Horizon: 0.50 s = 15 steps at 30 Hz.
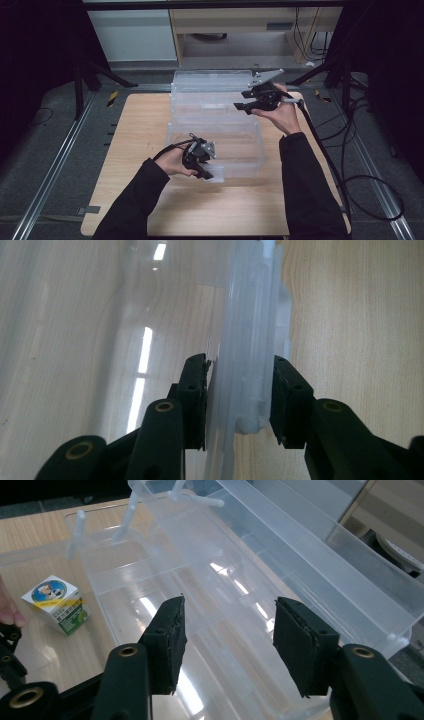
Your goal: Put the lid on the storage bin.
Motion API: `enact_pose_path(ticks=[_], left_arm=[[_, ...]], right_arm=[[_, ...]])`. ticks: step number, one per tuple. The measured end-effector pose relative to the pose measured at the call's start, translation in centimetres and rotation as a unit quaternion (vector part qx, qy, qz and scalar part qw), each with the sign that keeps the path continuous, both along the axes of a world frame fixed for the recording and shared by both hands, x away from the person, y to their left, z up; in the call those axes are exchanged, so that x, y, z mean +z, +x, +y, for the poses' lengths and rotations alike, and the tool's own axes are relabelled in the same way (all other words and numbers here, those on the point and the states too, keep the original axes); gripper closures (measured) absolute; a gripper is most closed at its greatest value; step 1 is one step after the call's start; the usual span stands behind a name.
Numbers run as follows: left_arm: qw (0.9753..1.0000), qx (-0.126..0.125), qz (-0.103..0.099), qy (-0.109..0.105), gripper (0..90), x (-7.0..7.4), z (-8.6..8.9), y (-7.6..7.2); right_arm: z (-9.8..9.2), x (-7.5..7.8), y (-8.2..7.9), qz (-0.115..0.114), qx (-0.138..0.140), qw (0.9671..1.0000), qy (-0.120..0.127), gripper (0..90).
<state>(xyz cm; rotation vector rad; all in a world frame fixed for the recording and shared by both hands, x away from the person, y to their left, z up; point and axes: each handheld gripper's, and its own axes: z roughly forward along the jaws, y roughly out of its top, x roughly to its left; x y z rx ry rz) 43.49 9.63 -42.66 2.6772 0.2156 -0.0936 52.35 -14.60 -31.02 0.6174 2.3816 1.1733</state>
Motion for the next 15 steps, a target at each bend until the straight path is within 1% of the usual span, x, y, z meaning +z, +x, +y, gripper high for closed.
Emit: enact_pose_path(ticks=[1,2,6,7,8,10,13,15], left_arm=[[1.0000,0.000,0.000,0.000,63.0,0.0,0.0,0.0],[0.9996,-0.026,-0.013,-0.002,63.0,0.0,0.0,0.4],[0.9995,-0.030,-0.013,0.000,63.1,0.0,0.1,0.5],[0.9995,-0.030,-0.013,0.000,63.1,0.0,0.1,0.5],[0.9994,-0.032,-0.014,0.002,63.1,0.1,0.1,0.6],[0.9994,-0.032,-0.014,0.002,63.1,0.1,0.1,0.5],[0.9994,-0.031,-0.015,-0.002,63.1,0.0,0.2,0.5],[0.9995,-0.029,-0.013,-0.005,63.1,0.0,0.2,0.5]], right_arm=[[0.0,0.0,0.0,0.000,0.000,1.0000,0.000,47.6],[0.3,0.1,0.5,0.006,0.007,0.9999,-0.007,47.9],[0.9,0.2,1.6,0.008,0.019,0.9996,-0.017,48.8],[0.9,0.2,1.6,0.008,0.019,0.9996,-0.017,48.8],[1.3,0.3,2.1,0.012,0.025,0.9994,-0.023,49.5],[1.4,0.3,2.4,0.012,0.029,0.9993,-0.023,49.7],[2.1,0.3,3.5,0.016,0.034,0.9987,-0.036,51.6],[2.4,0.3,3.9,0.019,0.037,0.9984,-0.037,52.1]])
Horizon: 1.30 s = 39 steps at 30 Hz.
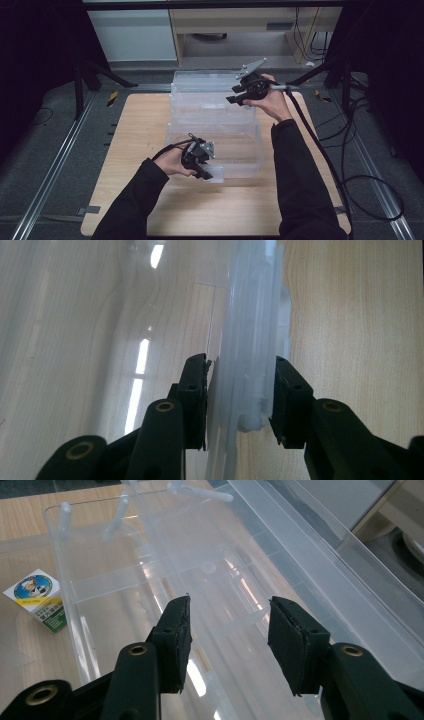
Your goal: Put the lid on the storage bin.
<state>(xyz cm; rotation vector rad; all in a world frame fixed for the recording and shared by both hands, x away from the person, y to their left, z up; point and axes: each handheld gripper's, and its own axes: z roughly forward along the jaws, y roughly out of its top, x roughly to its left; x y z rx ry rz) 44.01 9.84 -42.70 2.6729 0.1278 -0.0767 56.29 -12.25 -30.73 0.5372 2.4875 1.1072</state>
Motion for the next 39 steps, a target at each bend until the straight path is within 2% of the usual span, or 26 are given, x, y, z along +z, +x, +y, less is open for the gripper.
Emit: enact_pose_path(ticks=[6,8,10,13,17,22,23,25,27,29,30,31,33,34,35,36,39], left_arm=[[1.0000,0.000,0.005,-0.002,63.1,0.0,0.1,0.1],[1.0000,0.000,0.005,-0.002,63.1,0.0,0.1,0.1],[1.0000,0.000,0.005,-0.002,63.1,0.0,0.1,0.1],[1.0000,-0.001,0.006,-0.002,63.2,0.0,0.1,0.1],[1.0000,-0.001,0.005,0.002,63.3,0.0,0.1,0.2],[1.0000,0.004,0.008,0.001,63.6,0.0,0.0,0.2],[0.9994,0.027,0.021,0.005,63.8,0.0,0.1,-0.1],[0.9999,0.011,0.013,0.003,64.1,0.0,0.0,0.2],[0.9999,0.010,0.014,0.000,64.4,0.0,0.0,0.3],[0.9991,0.033,0.028,-0.001,64.6,0.0,0.1,0.0],[0.9990,0.035,0.029,0.000,64.7,0.0,0.1,0.0],[0.9995,0.020,0.023,-0.004,64.8,-0.1,0.1,0.3],[0.9986,0.039,0.035,-0.001,65.0,0.0,0.1,0.1],[0.9989,0.034,0.031,0.000,65.0,0.0,0.1,0.2],[0.9986,0.040,0.035,0.000,65.1,0.0,0.1,0.2],[0.9992,0.029,0.028,-0.003,65.2,0.0,0.1,0.3],[0.9987,0.037,0.035,-0.007,65.6,0.0,0.1,0.3]], right_arm=[[0.7,-0.3,1.0,0.018,0.015,0.9997,0.002,55.3],[0.6,-0.7,1.5,0.035,0.022,0.9991,0.011,57.0],[0.7,-0.8,1.6,0.036,0.032,0.9988,0.009,59.3],[0.8,-1.0,1.6,0.042,0.040,0.9983,0.002,61.7],[1.1,-1.7,1.8,0.064,0.053,0.9964,-0.017,69.5],[1.3,-1.8,1.9,0.067,0.061,0.9959,-0.010,74.5],[1.3,-1.8,1.9,0.071,0.061,0.9956,-0.005,75.7],[1.3,-1.8,1.9,0.072,0.063,0.9954,-0.004,76.8],[1.3,-1.8,1.9,0.075,0.064,0.9951,-0.004,77.8],[1.3,-1.8,1.8,0.078,0.066,0.9948,-0.001,79.0],[1.3,-1.7,1.8,0.079,0.067,0.9946,-0.002,79.6],[1.3,-1.7,1.8,0.079,0.071,0.9943,0.000,80.2],[1.3,-1.7,1.8,0.080,0.073,0.9941,0.001,81.1],[1.3,-1.6,1.7,0.083,0.072,0.9940,0.002,81.6],[1.3,-1.6,1.7,0.083,0.073,0.9938,0.001,82.1],[1.3,-1.6,1.7,0.082,0.075,0.9938,0.000,82.5],[1.3,-1.5,1.5,0.081,0.078,0.9936,0.000,83.6]])
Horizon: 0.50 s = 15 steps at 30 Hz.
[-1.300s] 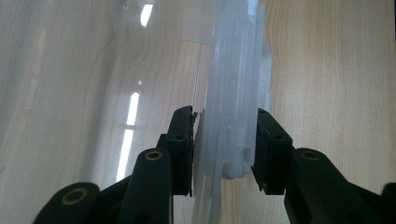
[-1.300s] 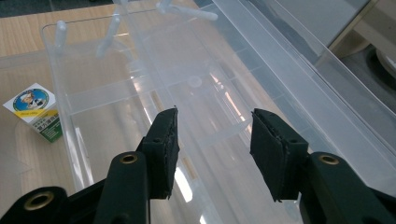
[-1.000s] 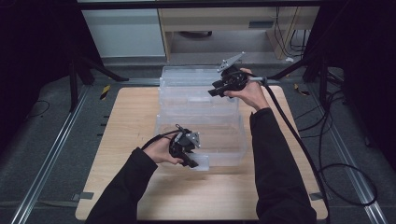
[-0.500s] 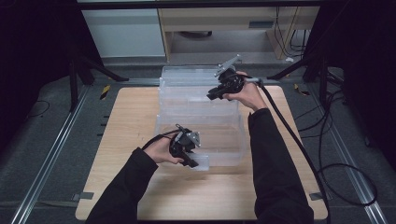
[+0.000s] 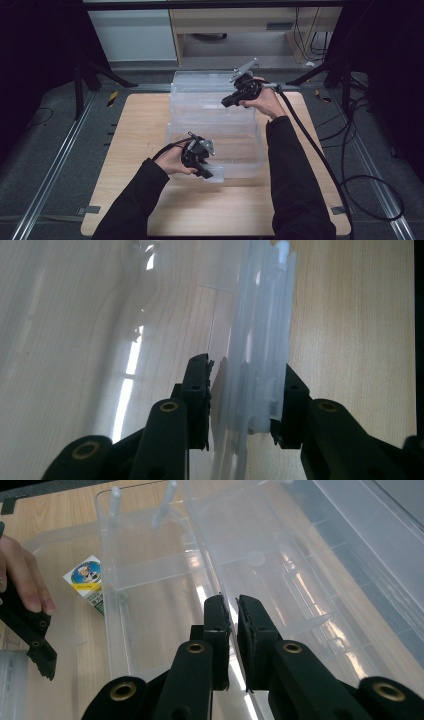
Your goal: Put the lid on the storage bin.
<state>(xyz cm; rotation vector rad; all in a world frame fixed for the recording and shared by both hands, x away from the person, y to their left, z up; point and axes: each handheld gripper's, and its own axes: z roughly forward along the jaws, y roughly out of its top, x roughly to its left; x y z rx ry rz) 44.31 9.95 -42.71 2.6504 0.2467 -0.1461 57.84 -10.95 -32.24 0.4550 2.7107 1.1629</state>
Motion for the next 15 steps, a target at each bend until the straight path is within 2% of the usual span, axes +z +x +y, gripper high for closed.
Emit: enact_pose_path(ticks=[8,11,15], left_arm=[[1.0000,-0.003,0.000,0.000,65.9,0.01,-0.07,-0.04],[1.0000,-0.004,0.000,0.000,65.8,0.01,-0.05,-0.03],[1.0000,-0.005,0.001,-0.002,65.7,0.00,-0.05,-0.04]], right_arm=[[-0.12,0.25,-0.30,-0.001,0.011,0.9999,-0.004,85.0],[-0.16,0.20,-0.22,-0.013,0.000,0.9998,-0.016,81.8],[0.06,0.24,-0.28,-0.017,-0.002,0.9996,-0.021,80.7]])
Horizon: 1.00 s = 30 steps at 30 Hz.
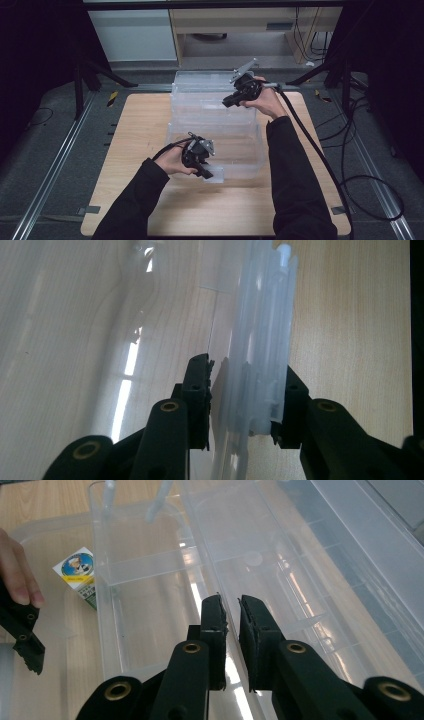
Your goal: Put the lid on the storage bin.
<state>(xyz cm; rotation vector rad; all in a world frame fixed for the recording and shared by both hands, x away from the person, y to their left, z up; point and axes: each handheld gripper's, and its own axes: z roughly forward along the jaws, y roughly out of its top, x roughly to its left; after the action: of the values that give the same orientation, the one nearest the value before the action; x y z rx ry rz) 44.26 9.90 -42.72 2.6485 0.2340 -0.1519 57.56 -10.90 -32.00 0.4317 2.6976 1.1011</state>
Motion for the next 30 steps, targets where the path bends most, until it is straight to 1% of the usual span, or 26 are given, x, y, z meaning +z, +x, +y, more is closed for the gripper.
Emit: enact_pose_path(ticks=[1,2,3,4,6,7,9,11,16,17,18,21,24,25,26,27,30], left_arm=[[1.0000,0.003,0.002,0.000,65.7,0.0,0.0,-0.1],[1.0000,0.003,0.002,0.000,65.6,0.0,0.0,-0.1],[1.0000,0.002,0.001,0.000,65.6,0.0,0.0,-0.1],[1.0000,0.004,0.002,0.000,65.6,0.0,0.0,-0.1],[1.0000,0.005,0.002,-0.001,65.6,0.0,0.0,-0.1],[1.0000,0.000,-0.002,0.001,65.6,0.0,0.0,0.0],[1.0000,0.000,-0.002,0.001,65.5,0.0,0.0,0.0],[1.0000,0.000,-0.002,0.001,65.6,0.0,0.0,0.0],[1.0000,0.001,-0.002,0.002,65.6,0.0,0.0,0.0],[1.0000,0.005,0.001,0.001,65.6,0.0,0.0,-0.1],[0.9998,-0.017,-0.011,0.002,65.6,0.0,-0.1,0.3],[0.9999,-0.012,-0.007,0.001,65.6,0.0,-0.1,0.3],[0.9999,-0.011,-0.007,0.002,65.6,0.0,-0.1,0.3],[0.9999,-0.011,-0.005,0.005,65.7,0.1,-0.1,0.3],[0.9999,-0.011,-0.005,0.005,65.7,0.1,-0.1,0.3],[0.9999,-0.011,-0.006,0.005,65.7,0.1,-0.1,0.3],[0.9999,-0.011,-0.006,0.009,65.9,0.1,-0.2,0.3]], right_arm=[[0.2,0.1,0.0,-0.004,-0.001,1.0000,-0.009,80.1],[0.2,0.1,0.0,-0.004,-0.001,1.0000,-0.009,80.1],[0.6,0.3,-0.1,-0.010,0.000,0.9997,-0.024,79.8],[0.8,0.4,-0.1,-0.012,-0.002,0.9995,-0.031,79.7],[1.0,0.5,0.0,-0.010,-0.002,0.9993,-0.035,79.6],[1.1,0.5,0.0,-0.007,-0.004,0.9994,-0.035,79.3],[1.1,0.4,0.1,-0.004,-0.004,0.9995,-0.032,78.7],[1.2,0.3,0.1,-0.007,-0.003,0.9995,-0.029,78.2],[1.4,0.3,0.1,-0.007,-0.001,0.9994,-0.035,79.4],[1.6,0.4,0.1,-0.006,-0.002,0.9991,-0.043,80.7],[1.7,0.4,0.1,-0.007,0.000,0.9988,-0.048,81.5],[1.9,0.7,0.0,-0.005,0.006,0.9977,-0.067,83.6],[2.2,1.1,0.1,0.001,0.013,0.9959,-0.089,85.2],[2.3,1.2,0.1,0.003,0.013,0.9953,-0.095,85.4],[2.3,1.2,0.1,0.003,0.013,0.9953,-0.095,85.4],[2.5,1.4,0.1,0.008,0.013,0.9944,-0.104,85.9],[2.5,1.4,0.1,0.010,0.015,0.9947,-0.101,86.8]])
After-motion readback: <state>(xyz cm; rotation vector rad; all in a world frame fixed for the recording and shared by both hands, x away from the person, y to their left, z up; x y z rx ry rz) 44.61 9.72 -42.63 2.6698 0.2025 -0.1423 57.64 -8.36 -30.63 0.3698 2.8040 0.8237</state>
